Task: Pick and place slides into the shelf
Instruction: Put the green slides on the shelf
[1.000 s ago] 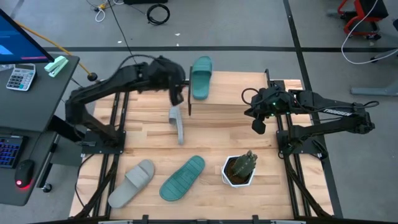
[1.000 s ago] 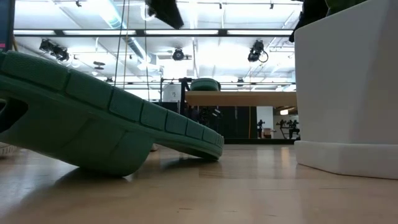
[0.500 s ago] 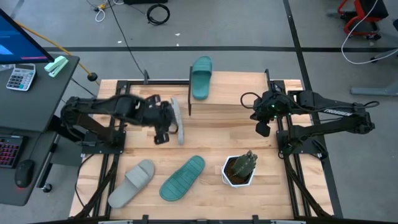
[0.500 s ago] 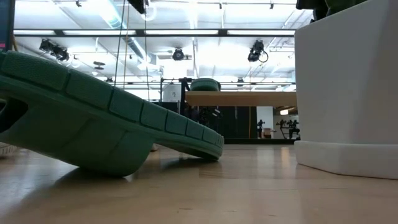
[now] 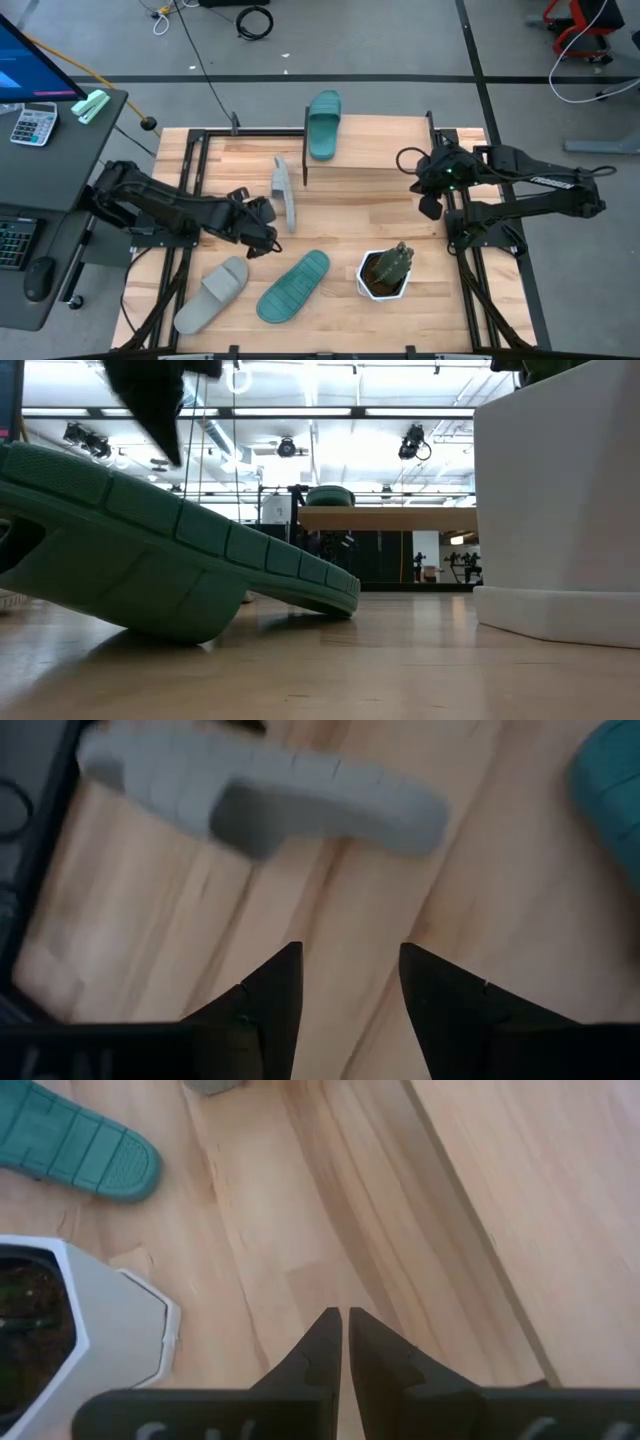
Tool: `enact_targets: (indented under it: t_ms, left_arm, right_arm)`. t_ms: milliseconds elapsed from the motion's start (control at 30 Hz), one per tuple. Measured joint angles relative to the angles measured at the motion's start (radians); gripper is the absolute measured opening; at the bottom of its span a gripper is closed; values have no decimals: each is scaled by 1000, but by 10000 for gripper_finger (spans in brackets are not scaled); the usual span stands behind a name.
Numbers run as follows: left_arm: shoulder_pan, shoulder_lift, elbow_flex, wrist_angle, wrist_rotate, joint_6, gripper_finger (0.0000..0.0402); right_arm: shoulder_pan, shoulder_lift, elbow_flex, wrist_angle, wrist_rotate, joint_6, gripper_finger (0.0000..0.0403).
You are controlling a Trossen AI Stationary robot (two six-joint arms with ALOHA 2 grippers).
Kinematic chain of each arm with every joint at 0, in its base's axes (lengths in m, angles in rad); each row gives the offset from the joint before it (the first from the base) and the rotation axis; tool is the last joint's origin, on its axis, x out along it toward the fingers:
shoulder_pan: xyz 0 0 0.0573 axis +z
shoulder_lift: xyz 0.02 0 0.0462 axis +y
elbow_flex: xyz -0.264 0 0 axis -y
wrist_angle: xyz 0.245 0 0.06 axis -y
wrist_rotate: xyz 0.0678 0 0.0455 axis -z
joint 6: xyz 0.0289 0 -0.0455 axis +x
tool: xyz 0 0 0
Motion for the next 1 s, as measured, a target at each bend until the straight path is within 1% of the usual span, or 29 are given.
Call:
enact_targets:
  t_ms: [67, 133, 200, 333, 467, 533, 700, 833, 900, 1000]
  left_arm:
    - [2, -22, -51, 62, 29, -26, 171]
    - [2, -47, -111, 125, 91, -43, 171]
    - [2, -79, -164, 231, 156, -48, 171]
    - [2, -145, -251, 380, 235, -75, 171]
    - [3, -200, -319, 471, 320, -141, 171]
    - [3, -213, -351, 481, 371, -185, 171]
    - [5, -216, -410, 518, 494, -295, 172]
    - [24, -216, -444, 642, 638, -337, 172]
    - [28, -216, -444, 677, 680, -353, 172]
    - [28, -216, -444, 713, 710, -392, 180]
  right_arm:
    - [0, -9, 0, -1, 0, 9, 30]
    - [0, -16, 0, -7, 0, 23, 30]
    - [0, -21, 0, -19, 0, 32, 30]
    - [0, -24, 0, -57, 0, 53, 30]
    - [0, -26, 0, -70, 0, 57, 30]
    - [0, -26, 0, -71, 0, 57, 30]
    - [0, -26, 0, -71, 0, 57, 30]
    - [0, -26, 0, -71, 0, 57, 30]
    - [0, -26, 0, -74, -4, 61, 30]
    - [0, -26, 0, -87, -13, 76, 30]
